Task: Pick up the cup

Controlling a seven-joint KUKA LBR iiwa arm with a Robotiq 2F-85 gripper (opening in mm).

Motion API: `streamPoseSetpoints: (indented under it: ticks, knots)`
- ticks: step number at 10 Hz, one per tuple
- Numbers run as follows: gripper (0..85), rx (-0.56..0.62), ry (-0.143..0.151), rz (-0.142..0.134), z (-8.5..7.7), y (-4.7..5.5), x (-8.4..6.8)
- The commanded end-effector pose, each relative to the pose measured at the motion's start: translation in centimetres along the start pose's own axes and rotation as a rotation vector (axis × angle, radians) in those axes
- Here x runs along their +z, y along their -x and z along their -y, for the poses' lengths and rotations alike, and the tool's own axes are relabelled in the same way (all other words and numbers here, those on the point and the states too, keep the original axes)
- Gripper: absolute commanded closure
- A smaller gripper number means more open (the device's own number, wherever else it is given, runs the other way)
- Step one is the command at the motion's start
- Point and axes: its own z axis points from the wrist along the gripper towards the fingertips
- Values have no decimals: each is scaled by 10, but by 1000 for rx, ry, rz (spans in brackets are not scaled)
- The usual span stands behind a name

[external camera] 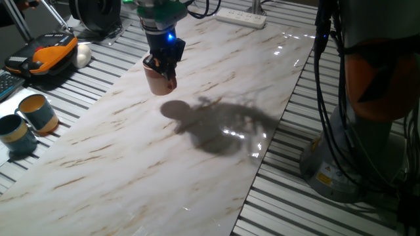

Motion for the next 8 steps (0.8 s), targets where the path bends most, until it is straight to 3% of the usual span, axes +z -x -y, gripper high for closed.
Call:
streamPoseSetpoints:
  ticks: [1, 2, 4, 8]
  knots:
    - [850, -2, -3, 1, 0, -1, -1]
    - [850, -6, -4, 6, 0, -1, -2]
    - [850, -10, -13, 44, 1, -3, -3]
    - [850, -15, -25, 44, 1, -3, -3]
